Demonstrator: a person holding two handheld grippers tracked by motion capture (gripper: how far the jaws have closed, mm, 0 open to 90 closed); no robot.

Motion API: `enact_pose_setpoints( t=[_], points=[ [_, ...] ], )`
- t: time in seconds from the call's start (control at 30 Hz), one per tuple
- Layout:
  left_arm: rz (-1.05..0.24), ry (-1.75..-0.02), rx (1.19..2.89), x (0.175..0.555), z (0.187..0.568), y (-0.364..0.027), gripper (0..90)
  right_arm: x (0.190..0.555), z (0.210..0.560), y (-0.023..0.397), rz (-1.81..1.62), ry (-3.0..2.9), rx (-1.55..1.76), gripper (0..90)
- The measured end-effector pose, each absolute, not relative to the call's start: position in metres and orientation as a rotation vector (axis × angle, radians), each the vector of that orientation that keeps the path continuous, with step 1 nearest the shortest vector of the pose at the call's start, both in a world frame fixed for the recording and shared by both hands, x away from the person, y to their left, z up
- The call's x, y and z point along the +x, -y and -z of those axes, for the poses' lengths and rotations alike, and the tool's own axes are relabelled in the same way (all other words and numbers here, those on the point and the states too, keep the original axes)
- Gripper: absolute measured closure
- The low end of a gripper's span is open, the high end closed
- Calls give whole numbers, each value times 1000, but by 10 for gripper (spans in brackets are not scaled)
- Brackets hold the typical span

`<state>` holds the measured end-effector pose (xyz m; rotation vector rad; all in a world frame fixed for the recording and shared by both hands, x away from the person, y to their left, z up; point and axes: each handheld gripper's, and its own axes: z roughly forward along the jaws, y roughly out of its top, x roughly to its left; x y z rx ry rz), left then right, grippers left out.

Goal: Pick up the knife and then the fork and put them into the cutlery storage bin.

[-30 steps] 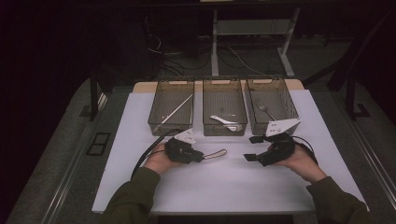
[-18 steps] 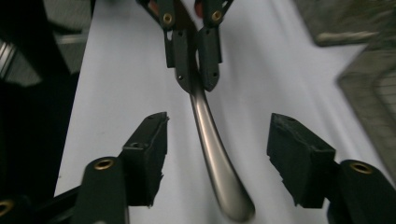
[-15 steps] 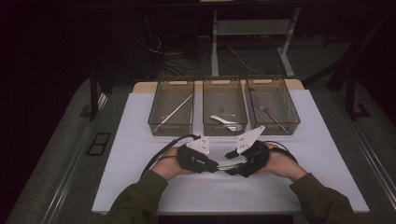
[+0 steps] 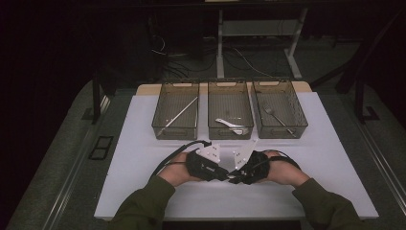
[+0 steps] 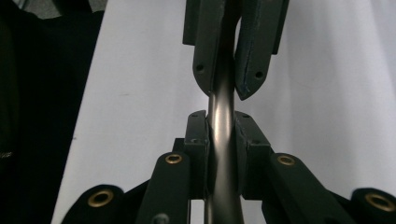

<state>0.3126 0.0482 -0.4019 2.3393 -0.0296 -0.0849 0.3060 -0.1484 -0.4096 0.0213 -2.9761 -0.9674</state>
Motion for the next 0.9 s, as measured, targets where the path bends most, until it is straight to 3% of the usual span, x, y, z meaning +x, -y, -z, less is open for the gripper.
enact_pose_setpoints(
  t=[0.17,0.47,0.67,0.9],
  points=[
    [66,20,2320,314,401,-51,779,307,408,150,997,2985,6,776],
    [-61,-206,2138,311,379,-100,485,317,407,171,996,2995,-149,776],
    [-117,-371,2041,305,377,-135,422,330,394,206,1062,3007,-315,776],
    [-149,-499,2051,296,393,-148,303,344,375,247,1170,2988,-572,775]
  ],
)
